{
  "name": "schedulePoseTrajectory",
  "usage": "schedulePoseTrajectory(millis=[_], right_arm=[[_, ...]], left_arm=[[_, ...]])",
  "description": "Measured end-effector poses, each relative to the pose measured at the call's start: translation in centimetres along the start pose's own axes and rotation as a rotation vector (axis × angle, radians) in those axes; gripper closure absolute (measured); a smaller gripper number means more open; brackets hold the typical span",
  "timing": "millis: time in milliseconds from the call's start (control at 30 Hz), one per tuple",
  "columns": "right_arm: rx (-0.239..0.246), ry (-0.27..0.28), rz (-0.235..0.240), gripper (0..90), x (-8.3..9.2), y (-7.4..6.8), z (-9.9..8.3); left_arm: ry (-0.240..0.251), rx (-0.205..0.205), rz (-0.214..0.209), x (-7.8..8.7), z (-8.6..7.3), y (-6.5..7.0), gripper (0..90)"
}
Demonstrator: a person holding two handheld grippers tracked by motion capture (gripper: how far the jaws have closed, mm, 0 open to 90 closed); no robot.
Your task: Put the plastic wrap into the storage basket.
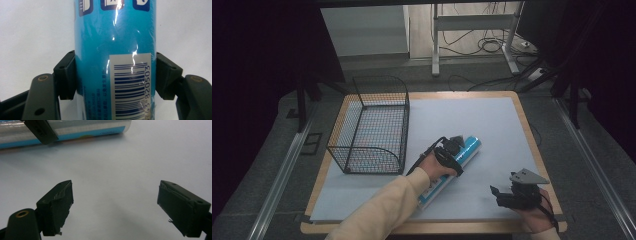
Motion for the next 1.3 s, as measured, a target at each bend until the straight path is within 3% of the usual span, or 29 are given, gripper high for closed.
schedulePoseTrajectory(millis=[167, 400, 833, 1300], right_arm=[[-0.001, 0.001, -0.005, 13.6, 0.0, 0.1, 0.0], [-0.004, 0.004, -0.007, 13.7, 0.0, 0.2, 0.0], [-0.003, 0.006, -0.006, 13.7, 0.1, 0.2, 0.1], [-0.005, 0.007, -0.007, 13.7, 0.1, 0.2, 0.1]], left_arm=[[-0.029, -0.035, 0.013, 0.7, 0.1, -0.2, 31.5], [-0.039, -0.047, 0.008, 2.5, 0.5, -0.2, 31.6], [-0.019, -0.077, 0.016, 4.4, 1.2, 0.0, 31.6], [0.027, -0.101, 0.038, 8.1, 2.3, 0.0, 31.7]])
Point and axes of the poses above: each handheld gripper's, and its own axes: x roughly backward along the jaws, z roughly out of its top, y roughly to its right, the point moved 6 cm from there along -x, roughly forward along the jaws, and after that the axes turned 7 degrees about -z, right-handed, at the moved point
